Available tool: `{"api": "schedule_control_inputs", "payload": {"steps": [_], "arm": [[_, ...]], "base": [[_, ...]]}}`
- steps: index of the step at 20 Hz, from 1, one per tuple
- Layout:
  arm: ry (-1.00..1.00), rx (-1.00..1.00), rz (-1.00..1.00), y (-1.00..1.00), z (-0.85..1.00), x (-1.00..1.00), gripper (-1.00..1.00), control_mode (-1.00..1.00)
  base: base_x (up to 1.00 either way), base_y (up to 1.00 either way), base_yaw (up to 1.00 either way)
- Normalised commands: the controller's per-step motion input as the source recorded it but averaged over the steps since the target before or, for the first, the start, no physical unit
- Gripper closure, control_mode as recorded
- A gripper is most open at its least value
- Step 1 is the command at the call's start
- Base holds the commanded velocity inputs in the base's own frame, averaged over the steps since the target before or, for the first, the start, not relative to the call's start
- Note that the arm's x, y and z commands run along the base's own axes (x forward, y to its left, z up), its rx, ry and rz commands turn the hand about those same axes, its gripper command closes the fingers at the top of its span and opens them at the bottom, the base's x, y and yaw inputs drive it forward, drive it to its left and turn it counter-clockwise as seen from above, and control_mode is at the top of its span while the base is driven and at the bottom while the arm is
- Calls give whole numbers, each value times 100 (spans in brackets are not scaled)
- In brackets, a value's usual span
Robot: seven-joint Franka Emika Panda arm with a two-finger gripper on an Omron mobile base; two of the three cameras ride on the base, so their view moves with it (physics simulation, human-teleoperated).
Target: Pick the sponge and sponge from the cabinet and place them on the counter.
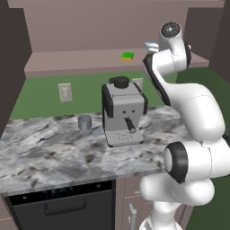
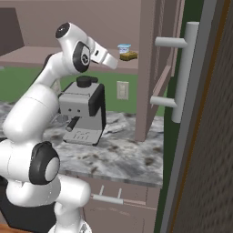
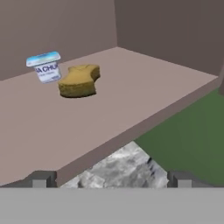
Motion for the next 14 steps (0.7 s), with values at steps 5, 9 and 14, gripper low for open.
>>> {"api": "schedule_control_inputs", "payload": {"steps": [5,9,14], "arm": [[3,-4,0,0,2,19,-100,-100],[2,-5,0,-1,0,19,-100,-100],[1,-4,0,-5,0,18,-100,-100]], "base": [[0,0,0],[0,0,0],[0,0,0]]}}
